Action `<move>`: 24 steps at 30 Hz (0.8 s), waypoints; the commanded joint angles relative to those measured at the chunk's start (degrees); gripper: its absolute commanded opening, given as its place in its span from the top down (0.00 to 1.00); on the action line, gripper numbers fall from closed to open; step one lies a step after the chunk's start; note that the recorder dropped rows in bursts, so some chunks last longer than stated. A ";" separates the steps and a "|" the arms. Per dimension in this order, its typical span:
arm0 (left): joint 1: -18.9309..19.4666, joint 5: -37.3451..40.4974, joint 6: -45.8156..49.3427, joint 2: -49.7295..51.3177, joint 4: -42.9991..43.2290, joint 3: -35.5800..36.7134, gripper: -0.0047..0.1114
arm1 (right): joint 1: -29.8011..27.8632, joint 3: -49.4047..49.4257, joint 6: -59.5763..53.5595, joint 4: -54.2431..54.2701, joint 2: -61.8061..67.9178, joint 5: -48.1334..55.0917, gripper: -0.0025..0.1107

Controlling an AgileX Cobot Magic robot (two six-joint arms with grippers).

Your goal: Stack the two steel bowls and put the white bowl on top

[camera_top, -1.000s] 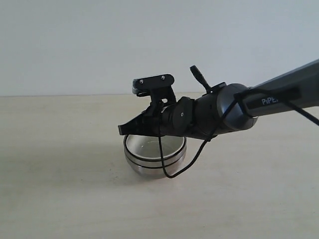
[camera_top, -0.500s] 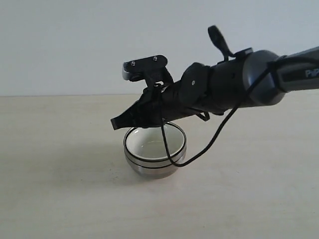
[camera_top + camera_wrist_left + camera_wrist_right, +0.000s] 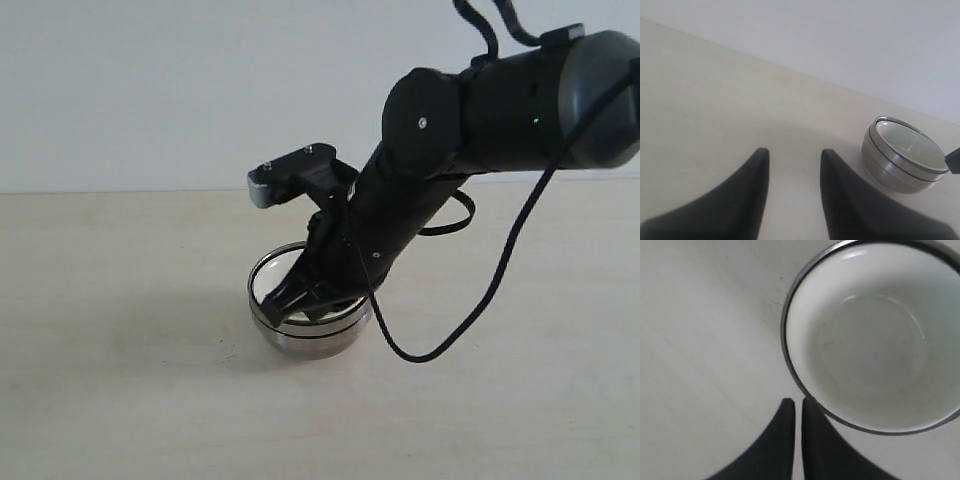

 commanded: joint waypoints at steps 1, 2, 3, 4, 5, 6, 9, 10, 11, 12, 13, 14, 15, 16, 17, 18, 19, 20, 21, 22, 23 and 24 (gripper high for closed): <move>0.16 -0.52 0.07 -0.19 -0.05 0.23 0.68 | -0.49 -0.16 1.60 -2.82 1.96 0.14 0.98; 0.16 -0.52 0.07 -0.19 -0.05 0.23 0.68 | -0.49 -0.16 1.72 -2.99 2.22 -0.41 0.98; 0.16 -0.52 0.07 -0.19 -0.05 0.23 0.68 | -0.49 -0.16 1.72 -2.99 2.22 -1.32 0.98; 0.16 -0.52 0.07 -0.19 -0.05 0.23 0.68 | -0.49 -0.16 1.86 -3.18 2.22 -2.00 0.98; 0.16 -0.63 0.07 -0.19 -0.05 0.23 0.68 | -0.49 -0.16 1.86 -3.15 2.22 -3.17 0.98; 0.16 -0.63 0.07 -0.19 -0.05 0.23 0.68 | -0.49 -0.16 1.86 -3.32 2.22 -3.63 0.98; 0.16 -0.63 0.07 -0.19 -0.05 0.23 0.68 | -0.49 -0.16 1.86 -3.43 2.33 -4.75 0.98; 0.16 -0.63 0.07 -0.19 -0.05 0.23 0.68 | -0.49 -0.16 1.86 -3.43 2.47 -4.75 0.98; 0.16 -0.63 0.07 -0.19 -0.05 0.23 0.68 | -0.49 -0.16 1.97 -3.43 2.85 -4.75 0.98; 0.16 -0.63 0.07 -0.19 -0.05 0.23 0.68 | -0.49 -0.16 1.97 -3.43 3.39 -4.75 0.98; 0.16 -0.63 0.07 -0.19 -0.05 0.23 0.68 | -0.49 -0.16 2.16 -3.53 3.76 -4.88 0.98; 0.16 -0.63 0.07 -0.19 -0.05 0.23 0.68 | -0.49 -0.16 2.13 -3.67 3.99 -5.07 0.98; 0.16 -0.63 0.07 -0.19 -0.05 0.23 0.68 | -0.49 -0.16 2.13 -3.80 4.27 -5.30 0.98; 0.16 -0.63 0.07 -0.19 -0.05 0.23 0.68 | -0.49 -0.16 2.13 -3.81 4.38 -5.41 0.98; 0.16 -0.63 0.07 -0.19 -0.05 0.23 0.68 | -0.49 -0.16 2.27 -3.81 4.66 -5.69 0.98; 0.16 -0.63 0.07 -0.19 -0.05 0.23 0.68 | -0.49 -0.16 2.27 -3.81 4.66 -5.69 0.98; 0.16 -0.63 0.07 -0.19 -0.05 0.23 0.68 | -0.49 -0.16 2.27 -3.81 4.66 -5.69 0.98; 0.16 -0.63 0.07 -0.19 -0.05 0.23 0.68 | -0.49 -0.16 2.27 -3.81 4.54 -5.69 0.98; 0.16 -0.63 0.07 -0.19 -0.05 0.23 0.68 | -0.49 -0.16 2.27 -3.81 4.42 -5.69 0.98; 0.16 -0.63 0.07 -0.19 -0.05 0.23 0.68 | -0.49 -0.16 2.27 -3.81 4.31 -5.69 0.98; 0.16 -0.63 0.07 -0.19 -0.05 0.23 0.68 | -0.49 -0.16 2.27 -3.81 4.16 -5.69 0.98; 0.16 -0.63 0.07 -0.19 -0.05 0.23 0.68 | -0.49 -0.16 2.27 -3.81 4.06 -5.59 0.98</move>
